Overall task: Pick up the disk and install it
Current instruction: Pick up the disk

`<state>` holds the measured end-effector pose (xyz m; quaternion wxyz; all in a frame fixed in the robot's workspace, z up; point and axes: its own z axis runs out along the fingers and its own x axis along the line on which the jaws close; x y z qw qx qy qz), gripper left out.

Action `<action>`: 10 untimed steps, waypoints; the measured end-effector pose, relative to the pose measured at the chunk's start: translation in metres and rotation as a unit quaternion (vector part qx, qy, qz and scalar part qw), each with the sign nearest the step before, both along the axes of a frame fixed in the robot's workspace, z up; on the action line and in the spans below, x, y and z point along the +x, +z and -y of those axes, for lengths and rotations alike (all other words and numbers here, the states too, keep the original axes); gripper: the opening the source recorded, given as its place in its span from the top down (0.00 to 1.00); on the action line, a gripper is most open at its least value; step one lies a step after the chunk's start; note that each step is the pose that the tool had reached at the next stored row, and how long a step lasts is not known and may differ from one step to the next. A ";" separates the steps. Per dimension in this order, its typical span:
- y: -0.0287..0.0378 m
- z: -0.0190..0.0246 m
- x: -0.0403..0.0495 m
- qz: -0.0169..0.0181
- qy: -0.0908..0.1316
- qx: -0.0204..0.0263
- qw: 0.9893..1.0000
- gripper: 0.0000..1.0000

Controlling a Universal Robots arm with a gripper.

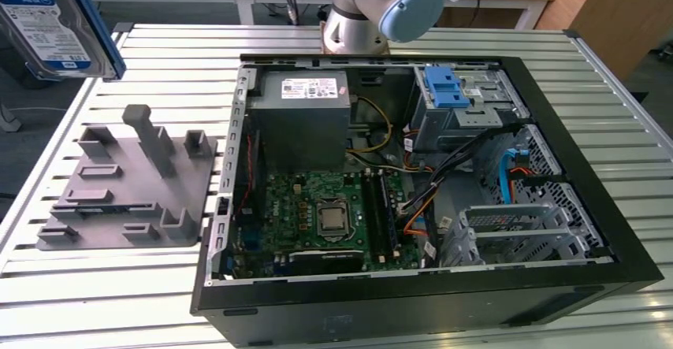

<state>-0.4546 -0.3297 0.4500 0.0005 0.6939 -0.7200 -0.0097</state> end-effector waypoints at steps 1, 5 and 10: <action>0.0015 0.0000 0.0000 0.000 0.000 0.000 1.000 0.64; 0.0082 0.0000 0.0000 0.000 0.000 0.000 1.000 0.64; 0.0187 0.0000 0.0000 0.000 0.000 0.000 1.000 0.64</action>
